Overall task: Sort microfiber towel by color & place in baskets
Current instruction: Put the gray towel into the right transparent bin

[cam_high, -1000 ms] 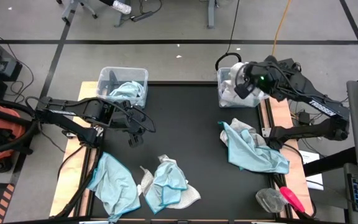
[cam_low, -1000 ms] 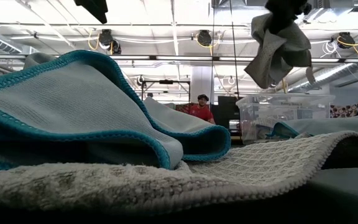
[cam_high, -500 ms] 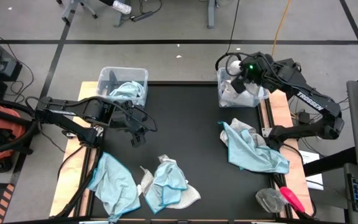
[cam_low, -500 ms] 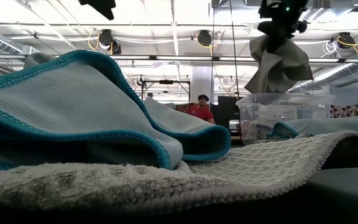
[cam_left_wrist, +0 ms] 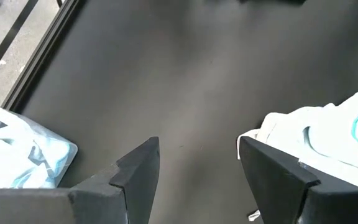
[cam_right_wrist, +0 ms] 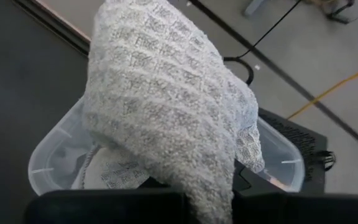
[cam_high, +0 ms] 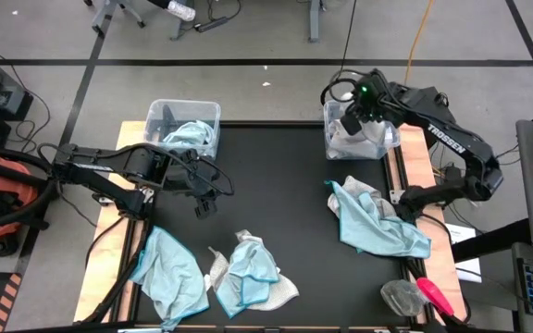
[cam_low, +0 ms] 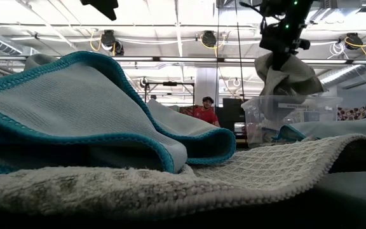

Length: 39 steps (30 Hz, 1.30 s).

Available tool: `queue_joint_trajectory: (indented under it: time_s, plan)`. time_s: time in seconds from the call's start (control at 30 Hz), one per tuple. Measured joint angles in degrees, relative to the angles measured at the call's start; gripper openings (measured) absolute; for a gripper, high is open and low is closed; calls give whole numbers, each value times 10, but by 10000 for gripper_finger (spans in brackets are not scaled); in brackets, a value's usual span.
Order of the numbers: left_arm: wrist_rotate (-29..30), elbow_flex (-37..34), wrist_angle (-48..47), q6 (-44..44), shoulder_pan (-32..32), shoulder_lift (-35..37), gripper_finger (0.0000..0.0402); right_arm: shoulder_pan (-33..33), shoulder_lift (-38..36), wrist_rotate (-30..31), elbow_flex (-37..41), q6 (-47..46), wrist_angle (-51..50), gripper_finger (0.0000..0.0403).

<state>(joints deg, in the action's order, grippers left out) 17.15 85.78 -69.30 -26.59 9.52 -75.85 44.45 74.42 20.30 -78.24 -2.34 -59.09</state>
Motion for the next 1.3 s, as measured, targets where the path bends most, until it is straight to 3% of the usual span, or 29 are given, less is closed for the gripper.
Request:
queue_joint_trajectory:
  time_s: [0.87, 1.3]
  plan:
    - [3, 0, -1, 3, 0, 0, 228, 43, 118, -42, 0, -11, -62, 20]
    - [3, 0, 0, 3, 0, 0, 228, 45, 127, -68, 0, -8, -91, 46]
